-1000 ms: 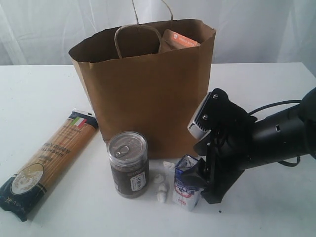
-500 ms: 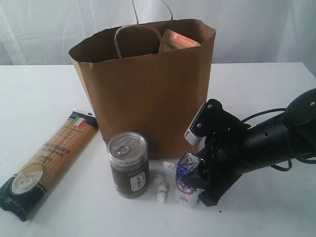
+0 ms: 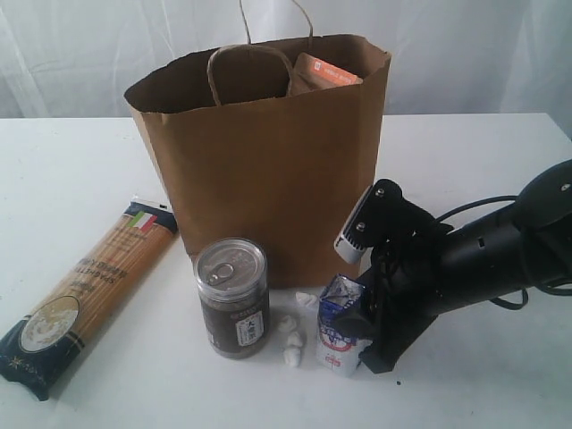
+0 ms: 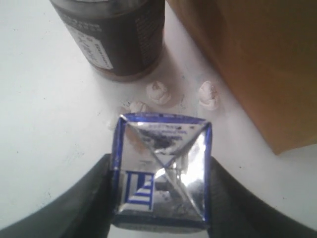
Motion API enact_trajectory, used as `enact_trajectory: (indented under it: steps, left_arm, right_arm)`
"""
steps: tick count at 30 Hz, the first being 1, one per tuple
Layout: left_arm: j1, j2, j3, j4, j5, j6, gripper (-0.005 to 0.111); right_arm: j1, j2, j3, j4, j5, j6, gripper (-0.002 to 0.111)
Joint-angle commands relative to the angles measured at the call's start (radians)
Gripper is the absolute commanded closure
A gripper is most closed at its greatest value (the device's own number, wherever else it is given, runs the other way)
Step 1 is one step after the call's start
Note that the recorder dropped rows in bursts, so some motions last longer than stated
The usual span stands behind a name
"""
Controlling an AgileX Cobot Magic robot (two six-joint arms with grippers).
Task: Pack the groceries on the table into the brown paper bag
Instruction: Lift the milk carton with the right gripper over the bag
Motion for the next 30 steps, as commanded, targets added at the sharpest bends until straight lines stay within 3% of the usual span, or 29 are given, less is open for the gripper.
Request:
enact_trajectory:
  steps: [1, 8, 17, 24, 30]
  left_arm:
    - [-0.004, 0.002, 0.003, -0.004, 0.011, -0.005, 0.107]
    - [-0.004, 0.002, 0.003, -0.004, 0.011, -0.005, 0.107]
    - [-0.004, 0.002, 0.003, -0.004, 0.011, -0.003, 0.107]
    - [-0.004, 0.002, 0.003, -0.004, 0.011, -0.003, 0.107]
    - [-0.004, 0.002, 0.003, -0.004, 0.011, -0.003, 0.107]
  right_arm:
    - [0.0, -0.029, -0.023, 0.008, 0.071, -0.012, 0.068]
    - [0.0, -0.076, -0.03, 0.008, 0.08, -0.012, 0.068]
    - [0.0, -0.171, -0.082, 0.025, 0.276, 0.002, 0.068]
    - [0.0, -0.254, -0.117, 0.347, 0.384, -0.032, 0.068]
    - [0.0, -0.261, -0.181, 0.691, 0.576, -0.261, 0.068]
